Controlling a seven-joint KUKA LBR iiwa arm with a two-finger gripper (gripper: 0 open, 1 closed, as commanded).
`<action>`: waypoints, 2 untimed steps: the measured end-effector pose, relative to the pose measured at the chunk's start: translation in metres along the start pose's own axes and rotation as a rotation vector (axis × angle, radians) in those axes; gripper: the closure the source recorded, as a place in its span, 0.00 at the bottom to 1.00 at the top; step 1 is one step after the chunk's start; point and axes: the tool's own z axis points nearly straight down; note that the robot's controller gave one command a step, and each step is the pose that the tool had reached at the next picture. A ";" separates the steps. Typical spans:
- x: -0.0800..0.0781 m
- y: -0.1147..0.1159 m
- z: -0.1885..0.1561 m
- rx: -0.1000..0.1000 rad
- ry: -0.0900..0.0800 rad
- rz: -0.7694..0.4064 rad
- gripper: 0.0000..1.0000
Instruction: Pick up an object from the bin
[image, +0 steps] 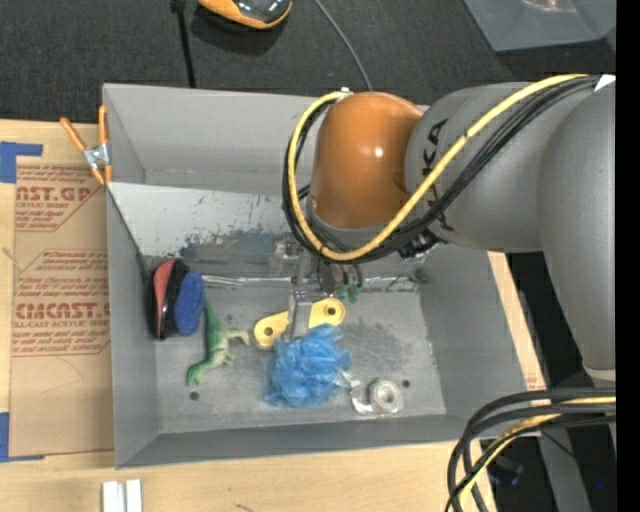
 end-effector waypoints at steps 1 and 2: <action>-0.002 0.000 -0.004 -0.001 -0.007 0.000 0.00; 0.005 -0.014 0.027 -0.002 -0.010 0.063 0.00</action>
Offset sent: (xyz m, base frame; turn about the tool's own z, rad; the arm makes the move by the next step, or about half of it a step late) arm -0.0154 -0.0313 -0.0643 0.1360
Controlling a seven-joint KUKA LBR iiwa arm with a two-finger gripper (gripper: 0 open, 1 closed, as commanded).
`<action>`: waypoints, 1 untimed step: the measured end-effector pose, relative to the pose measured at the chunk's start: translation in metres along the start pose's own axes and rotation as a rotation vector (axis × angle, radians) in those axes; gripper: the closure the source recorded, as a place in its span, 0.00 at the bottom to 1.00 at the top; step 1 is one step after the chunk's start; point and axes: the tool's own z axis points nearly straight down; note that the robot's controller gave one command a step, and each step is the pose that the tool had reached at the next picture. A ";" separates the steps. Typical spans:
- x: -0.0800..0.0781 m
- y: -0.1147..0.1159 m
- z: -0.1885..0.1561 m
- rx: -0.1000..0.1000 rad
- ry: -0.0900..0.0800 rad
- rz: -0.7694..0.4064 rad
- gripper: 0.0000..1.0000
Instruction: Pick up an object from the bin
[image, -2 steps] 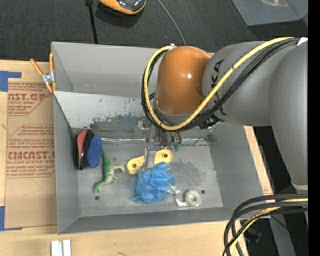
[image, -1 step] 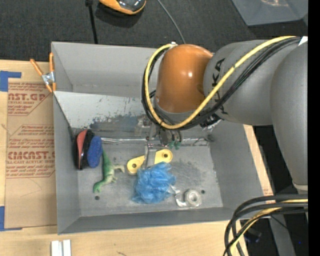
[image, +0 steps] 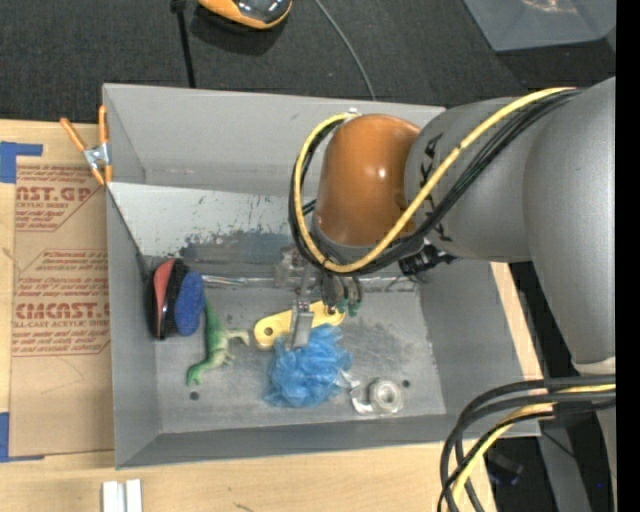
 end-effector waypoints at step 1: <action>-0.006 -0.011 0.045 0.000 0.000 0.030 0.00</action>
Offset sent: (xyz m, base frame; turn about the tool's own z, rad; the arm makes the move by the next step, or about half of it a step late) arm 0.0124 -0.0286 -0.0808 0.0471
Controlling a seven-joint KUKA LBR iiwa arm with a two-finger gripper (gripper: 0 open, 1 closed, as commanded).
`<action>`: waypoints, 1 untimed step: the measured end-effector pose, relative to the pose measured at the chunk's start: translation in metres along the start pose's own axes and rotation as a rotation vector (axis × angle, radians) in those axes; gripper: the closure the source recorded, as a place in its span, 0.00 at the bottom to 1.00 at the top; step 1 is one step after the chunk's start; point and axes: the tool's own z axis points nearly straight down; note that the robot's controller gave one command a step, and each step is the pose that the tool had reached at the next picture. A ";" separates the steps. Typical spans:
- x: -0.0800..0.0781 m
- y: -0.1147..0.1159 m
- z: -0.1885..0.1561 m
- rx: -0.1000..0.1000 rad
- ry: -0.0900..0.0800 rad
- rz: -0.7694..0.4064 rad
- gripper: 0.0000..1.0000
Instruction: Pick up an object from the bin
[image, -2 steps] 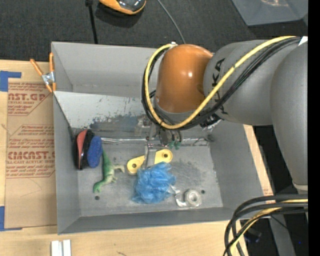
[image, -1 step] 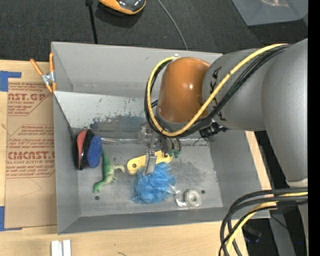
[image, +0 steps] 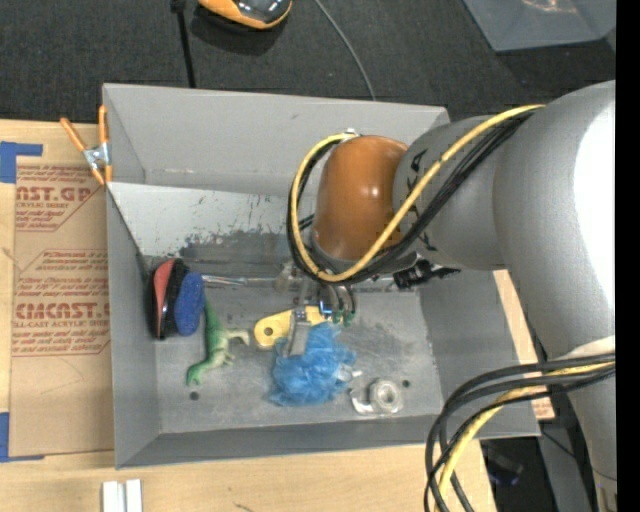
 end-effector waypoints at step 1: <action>-0.007 -0.013 0.032 -0.001 -0.001 0.013 0.00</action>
Offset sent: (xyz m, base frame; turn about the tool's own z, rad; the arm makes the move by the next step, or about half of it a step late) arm -0.0045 -0.0260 -0.0379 0.0417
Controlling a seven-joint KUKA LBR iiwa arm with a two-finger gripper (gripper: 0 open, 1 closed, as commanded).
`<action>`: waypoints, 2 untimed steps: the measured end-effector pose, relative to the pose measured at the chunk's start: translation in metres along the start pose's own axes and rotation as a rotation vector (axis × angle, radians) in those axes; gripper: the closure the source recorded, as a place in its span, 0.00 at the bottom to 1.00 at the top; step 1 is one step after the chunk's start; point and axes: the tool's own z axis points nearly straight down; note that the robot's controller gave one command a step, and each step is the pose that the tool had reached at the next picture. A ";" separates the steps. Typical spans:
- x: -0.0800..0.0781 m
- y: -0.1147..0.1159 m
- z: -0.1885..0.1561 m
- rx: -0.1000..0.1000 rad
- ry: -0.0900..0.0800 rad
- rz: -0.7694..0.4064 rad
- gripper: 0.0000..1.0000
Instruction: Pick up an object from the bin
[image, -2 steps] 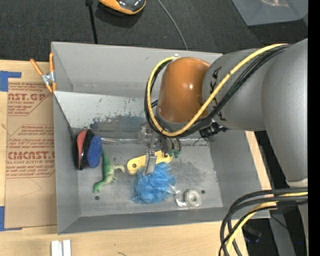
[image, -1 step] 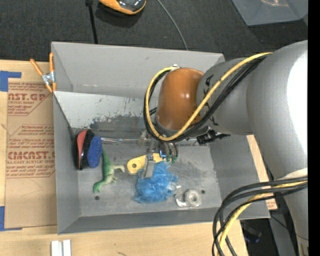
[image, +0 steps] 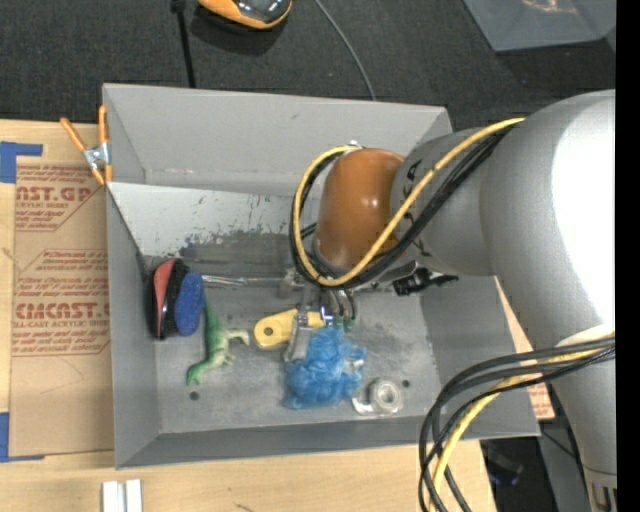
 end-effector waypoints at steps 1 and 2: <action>0.000 -0.004 0.009 0.000 -0.001 0.007 0.00; 0.028 0.038 0.002 -0.003 -0.002 0.058 1.00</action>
Offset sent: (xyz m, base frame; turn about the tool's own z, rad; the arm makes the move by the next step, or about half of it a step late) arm -0.0244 0.0392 -0.0022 0.0605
